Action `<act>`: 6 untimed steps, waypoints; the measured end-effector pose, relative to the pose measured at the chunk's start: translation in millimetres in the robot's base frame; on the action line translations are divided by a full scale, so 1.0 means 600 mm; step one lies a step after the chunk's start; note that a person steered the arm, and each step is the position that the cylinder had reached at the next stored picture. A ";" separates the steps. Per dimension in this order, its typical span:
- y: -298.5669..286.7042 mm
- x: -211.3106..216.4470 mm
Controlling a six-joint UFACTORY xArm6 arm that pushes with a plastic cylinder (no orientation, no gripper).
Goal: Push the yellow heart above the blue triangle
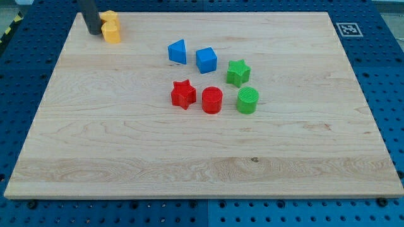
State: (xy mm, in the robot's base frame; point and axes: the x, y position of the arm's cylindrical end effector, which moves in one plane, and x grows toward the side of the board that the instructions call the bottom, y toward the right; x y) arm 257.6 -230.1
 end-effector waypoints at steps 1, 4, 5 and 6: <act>0.047 0.000; 0.075 0.007; 0.070 0.061; 0.151 0.067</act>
State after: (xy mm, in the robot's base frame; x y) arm 297.8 -139.6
